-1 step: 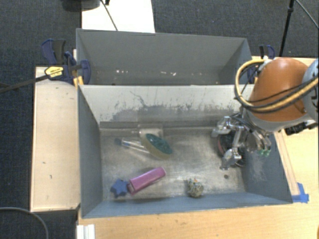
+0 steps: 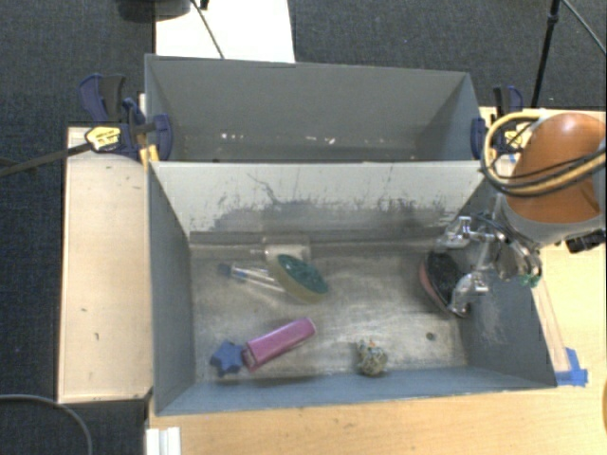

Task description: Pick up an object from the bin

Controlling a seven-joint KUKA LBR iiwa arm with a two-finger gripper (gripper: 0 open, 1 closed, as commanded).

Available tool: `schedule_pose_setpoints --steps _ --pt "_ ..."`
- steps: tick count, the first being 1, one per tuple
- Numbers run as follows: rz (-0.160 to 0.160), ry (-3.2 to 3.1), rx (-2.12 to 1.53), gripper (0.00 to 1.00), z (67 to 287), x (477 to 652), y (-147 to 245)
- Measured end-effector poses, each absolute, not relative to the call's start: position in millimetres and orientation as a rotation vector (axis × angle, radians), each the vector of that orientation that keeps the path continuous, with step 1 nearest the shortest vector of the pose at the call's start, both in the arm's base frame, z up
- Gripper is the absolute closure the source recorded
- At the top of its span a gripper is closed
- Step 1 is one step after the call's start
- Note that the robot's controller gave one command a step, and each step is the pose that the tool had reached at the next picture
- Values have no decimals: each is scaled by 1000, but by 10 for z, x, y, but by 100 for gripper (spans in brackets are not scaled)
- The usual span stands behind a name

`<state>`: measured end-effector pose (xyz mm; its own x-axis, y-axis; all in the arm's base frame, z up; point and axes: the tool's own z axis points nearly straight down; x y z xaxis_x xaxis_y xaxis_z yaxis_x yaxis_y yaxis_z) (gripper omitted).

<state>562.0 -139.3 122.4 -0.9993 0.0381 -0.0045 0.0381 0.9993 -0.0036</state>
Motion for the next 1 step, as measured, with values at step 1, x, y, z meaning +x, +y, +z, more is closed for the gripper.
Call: schedule_pose_setpoints --steps 1 --pt "11 3108 217 0 989 5812 -1392"
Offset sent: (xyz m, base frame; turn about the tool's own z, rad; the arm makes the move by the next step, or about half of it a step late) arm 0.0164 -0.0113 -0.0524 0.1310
